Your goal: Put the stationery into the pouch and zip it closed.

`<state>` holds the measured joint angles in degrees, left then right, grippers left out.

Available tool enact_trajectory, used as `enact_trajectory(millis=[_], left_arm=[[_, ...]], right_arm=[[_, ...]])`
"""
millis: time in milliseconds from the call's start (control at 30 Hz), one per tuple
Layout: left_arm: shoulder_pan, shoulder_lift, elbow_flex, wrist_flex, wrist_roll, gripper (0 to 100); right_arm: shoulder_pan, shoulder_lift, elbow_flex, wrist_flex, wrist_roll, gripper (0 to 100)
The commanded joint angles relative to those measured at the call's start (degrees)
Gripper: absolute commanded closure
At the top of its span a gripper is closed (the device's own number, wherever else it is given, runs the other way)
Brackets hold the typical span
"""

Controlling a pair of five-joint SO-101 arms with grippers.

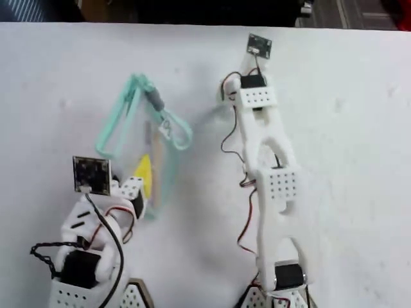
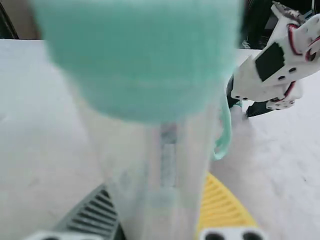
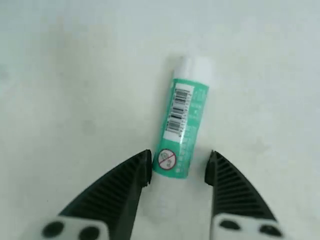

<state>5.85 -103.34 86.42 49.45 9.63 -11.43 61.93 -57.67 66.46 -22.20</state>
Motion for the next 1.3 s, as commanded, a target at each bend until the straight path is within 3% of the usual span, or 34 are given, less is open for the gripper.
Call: enact_trajectory(millis=[0,167,300,400,533,1133,1267], left_arm=[[0.92,-0.57,-2.55,-1.14,-0.7,88],[0.92,-0.57,-2.55,-1.14,-0.7,88],[0.92,-0.57,-2.55,-1.14,-0.79,88],[0.92,-0.57,-2.55,-1.23,-0.79,88],[0.92,-0.57,-2.55,-1.49,-0.79,88],[7.34,-0.57,-2.46,-1.14,-0.88,88],[7.6,-0.57,-1.32,-1.58,-0.88,88]], right_arm=[[1.8,7.69,-15.91,1.8,-2.02,82.8],[1.71,17.45,-27.96,3.21,-1.76,83.4],[1.63,20.62,-30.68,4.35,5.45,99.7],[1.63,20.62,-30.95,6.11,11.08,97.6],[2.07,17.98,-31.03,10.15,11.69,98.2],[0.75,-13.85,-30.86,31.78,12.13,98.1],[-1.63,-23.96,-30.24,32.04,19.96,98.1]])
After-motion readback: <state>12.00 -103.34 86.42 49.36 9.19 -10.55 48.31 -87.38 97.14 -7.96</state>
